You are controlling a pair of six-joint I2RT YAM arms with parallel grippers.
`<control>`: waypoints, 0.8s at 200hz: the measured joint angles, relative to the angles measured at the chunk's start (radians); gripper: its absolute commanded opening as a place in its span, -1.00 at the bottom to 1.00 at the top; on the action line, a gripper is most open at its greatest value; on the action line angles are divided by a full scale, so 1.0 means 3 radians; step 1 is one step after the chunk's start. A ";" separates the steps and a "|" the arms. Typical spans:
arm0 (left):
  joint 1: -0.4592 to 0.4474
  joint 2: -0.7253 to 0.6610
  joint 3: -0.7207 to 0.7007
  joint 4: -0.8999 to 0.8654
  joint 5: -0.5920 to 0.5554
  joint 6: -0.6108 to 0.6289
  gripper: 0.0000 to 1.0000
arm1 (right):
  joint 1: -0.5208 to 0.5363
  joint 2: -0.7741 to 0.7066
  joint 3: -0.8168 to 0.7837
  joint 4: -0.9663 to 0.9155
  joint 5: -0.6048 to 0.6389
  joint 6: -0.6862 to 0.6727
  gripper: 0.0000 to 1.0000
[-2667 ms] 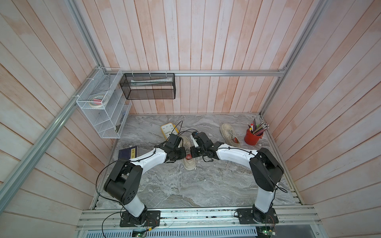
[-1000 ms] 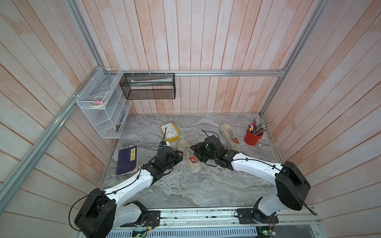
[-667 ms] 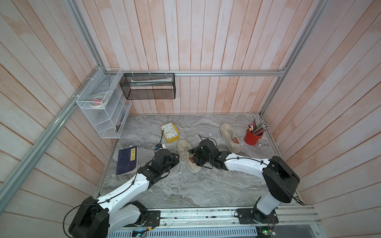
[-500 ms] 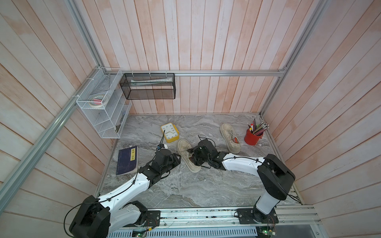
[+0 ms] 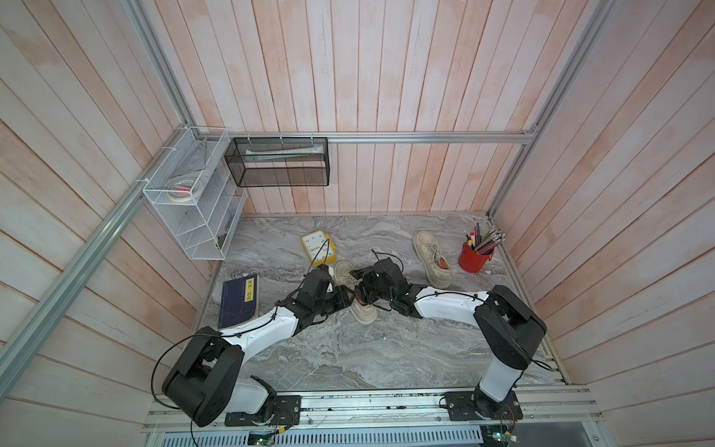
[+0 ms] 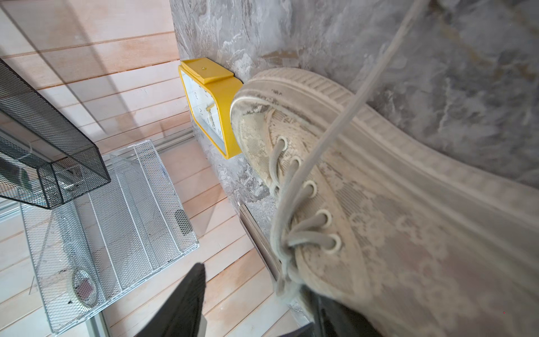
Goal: Remove the insole from the shoe
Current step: Untie the shoelace on the shoe.
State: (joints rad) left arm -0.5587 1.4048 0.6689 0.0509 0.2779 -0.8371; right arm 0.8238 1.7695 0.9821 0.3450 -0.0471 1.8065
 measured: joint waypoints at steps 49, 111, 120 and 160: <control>-0.0001 0.0136 0.0004 0.0086 0.0122 0.0009 -0.09 | 0.0000 0.0015 0.0001 0.0069 0.0108 -0.0088 0.17; -0.0001 0.0338 0.0042 0.0137 0.0121 -0.0018 0.02 | 0.0000 0.0168 0.0020 0.0179 0.0154 -0.0273 0.15; -0.0001 0.0393 0.0075 0.0132 0.0118 -0.0025 0.02 | 0.0001 0.0173 0.0022 0.0188 0.0154 -0.0291 0.15; -0.0001 0.0556 0.0202 0.0127 0.0083 -0.0058 -0.28 | 0.0011 0.0173 0.0051 0.0248 0.0168 -0.0395 0.12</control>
State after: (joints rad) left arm -0.5591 1.5715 0.7296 0.0891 0.3027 -0.8547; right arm 0.8272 1.8214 0.9974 0.4194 0.0032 1.6878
